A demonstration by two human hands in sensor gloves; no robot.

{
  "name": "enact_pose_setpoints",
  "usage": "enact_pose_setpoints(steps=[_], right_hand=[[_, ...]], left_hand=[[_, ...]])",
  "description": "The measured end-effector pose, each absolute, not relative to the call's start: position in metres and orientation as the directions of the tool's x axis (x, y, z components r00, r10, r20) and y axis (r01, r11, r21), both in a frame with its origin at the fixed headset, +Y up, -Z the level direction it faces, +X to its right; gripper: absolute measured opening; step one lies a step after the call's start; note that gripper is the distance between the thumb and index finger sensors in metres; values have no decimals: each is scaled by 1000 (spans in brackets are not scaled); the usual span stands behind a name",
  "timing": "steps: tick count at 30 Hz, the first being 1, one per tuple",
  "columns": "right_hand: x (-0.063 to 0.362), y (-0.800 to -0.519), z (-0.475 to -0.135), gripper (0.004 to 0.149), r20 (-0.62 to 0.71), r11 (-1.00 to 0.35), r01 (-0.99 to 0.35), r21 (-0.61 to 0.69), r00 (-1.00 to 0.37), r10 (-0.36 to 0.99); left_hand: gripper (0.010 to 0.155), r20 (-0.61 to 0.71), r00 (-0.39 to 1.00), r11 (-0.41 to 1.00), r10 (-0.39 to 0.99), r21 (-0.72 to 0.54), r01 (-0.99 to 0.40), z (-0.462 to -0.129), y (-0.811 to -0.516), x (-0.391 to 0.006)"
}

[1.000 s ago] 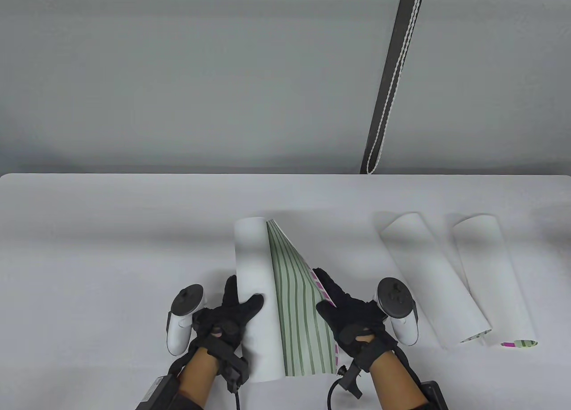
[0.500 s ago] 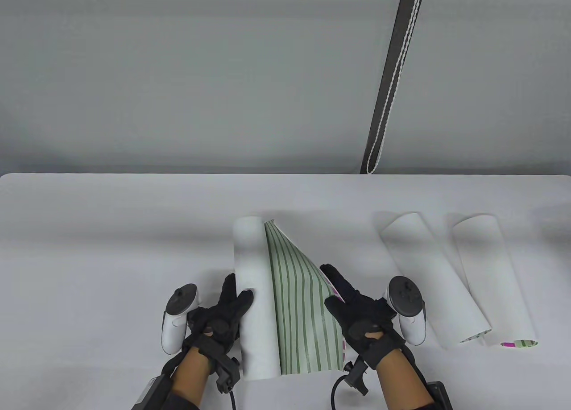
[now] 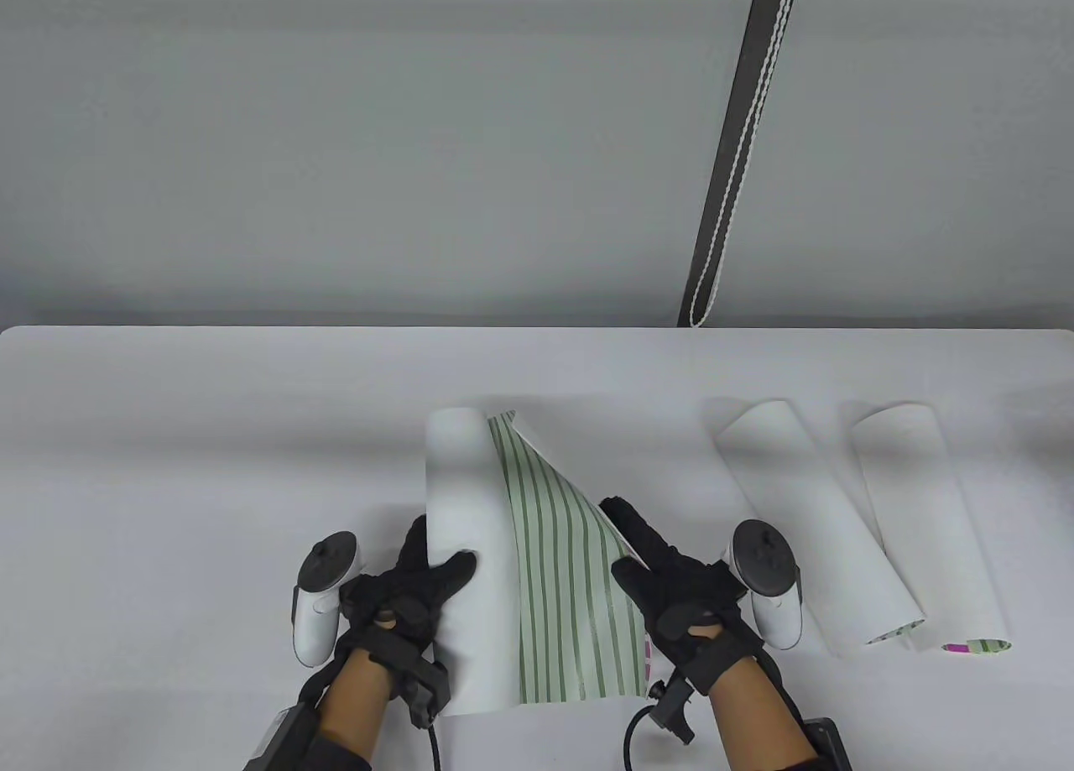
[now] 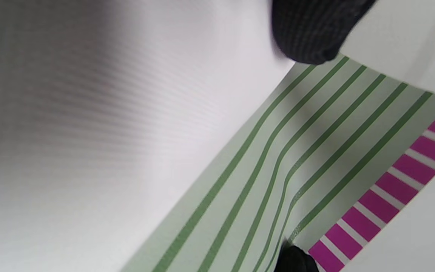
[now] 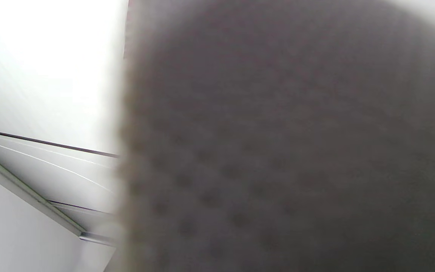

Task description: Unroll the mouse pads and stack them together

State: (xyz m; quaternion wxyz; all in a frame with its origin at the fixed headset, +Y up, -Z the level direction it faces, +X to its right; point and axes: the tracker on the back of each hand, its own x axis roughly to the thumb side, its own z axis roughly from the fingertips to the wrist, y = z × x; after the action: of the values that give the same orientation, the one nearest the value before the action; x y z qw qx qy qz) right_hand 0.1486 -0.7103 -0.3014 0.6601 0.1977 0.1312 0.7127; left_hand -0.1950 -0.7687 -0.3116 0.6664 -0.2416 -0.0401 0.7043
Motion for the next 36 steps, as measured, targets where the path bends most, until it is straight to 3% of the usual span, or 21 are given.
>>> enact_pose_setpoints(steps=[6,10,15,24,27,32,36], right_hand=[[153,-708,-301,61,111,-69,-894,443,-21,994],[148,-704,-299,61,130,-91,-885,457,-35,991],[146,-703,-298,61,138,-103,-879,465,-43,989],[161,-697,-300,60,140,-62,-895,442,1,990],[165,-697,-300,60,140,-51,-898,438,12,990],[163,-696,-300,60,147,-62,-897,437,3,989],[164,-699,-301,61,138,-65,-902,426,-6,990]], left_hand=[[96,-272,-30,-139,962,-395,-908,-312,-768,-200],[105,-306,-42,-178,951,-432,-884,-310,-772,-196],[113,-312,19,-127,950,-439,-890,-310,-773,-193],[96,-306,8,-97,952,-327,-940,-313,-769,-206],[94,-298,-48,-153,953,-341,-928,-313,-768,-206],[102,-318,-143,-266,937,-388,-883,-311,-771,-205],[109,-308,-157,-277,939,-402,-872,-311,-771,-204]])
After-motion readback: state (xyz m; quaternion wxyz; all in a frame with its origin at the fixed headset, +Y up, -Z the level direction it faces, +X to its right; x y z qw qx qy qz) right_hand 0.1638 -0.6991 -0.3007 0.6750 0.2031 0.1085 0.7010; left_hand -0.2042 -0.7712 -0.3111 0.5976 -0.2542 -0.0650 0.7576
